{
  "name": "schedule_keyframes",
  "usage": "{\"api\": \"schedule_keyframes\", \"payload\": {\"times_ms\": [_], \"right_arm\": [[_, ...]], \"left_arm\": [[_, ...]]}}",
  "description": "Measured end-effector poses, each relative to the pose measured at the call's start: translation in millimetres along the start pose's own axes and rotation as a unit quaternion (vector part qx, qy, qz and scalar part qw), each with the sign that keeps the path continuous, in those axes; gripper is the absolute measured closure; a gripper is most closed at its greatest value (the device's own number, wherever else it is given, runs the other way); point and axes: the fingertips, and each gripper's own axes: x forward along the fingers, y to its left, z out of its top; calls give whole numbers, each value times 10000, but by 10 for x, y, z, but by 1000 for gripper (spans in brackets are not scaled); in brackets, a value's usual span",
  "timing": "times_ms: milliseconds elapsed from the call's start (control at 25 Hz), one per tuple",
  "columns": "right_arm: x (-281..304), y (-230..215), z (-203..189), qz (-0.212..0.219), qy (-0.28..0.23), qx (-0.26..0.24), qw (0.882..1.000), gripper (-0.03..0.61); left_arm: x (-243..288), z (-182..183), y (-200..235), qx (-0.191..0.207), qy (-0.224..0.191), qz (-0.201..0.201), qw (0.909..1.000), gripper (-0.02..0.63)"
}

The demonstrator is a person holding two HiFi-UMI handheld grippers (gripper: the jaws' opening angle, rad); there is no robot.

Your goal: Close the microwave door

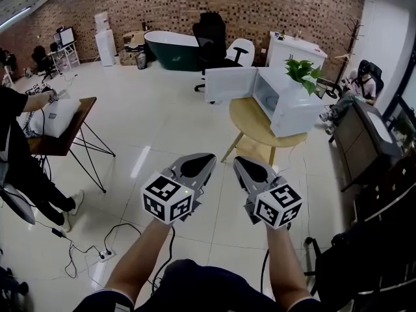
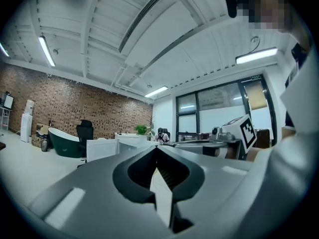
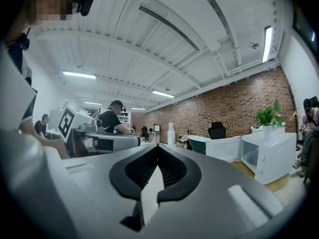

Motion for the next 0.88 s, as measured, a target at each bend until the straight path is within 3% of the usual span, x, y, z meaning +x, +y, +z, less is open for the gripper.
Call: {"api": "schedule_keyframes", "payload": {"times_ms": [360,600,880], "right_arm": [[216,-396,-15,-46,24,89,9999,577],[667,-765,-79,-259,137,88,9995,577],[1398,-1147,-83,-613,208,186,9977,577]], "left_arm": [[252,-40,292,-155,-8,112,9998,603],[618,-130,837,-193,45,-37,9998,601],[1011,-157,1649,60,274,-243,9993,601]]}}
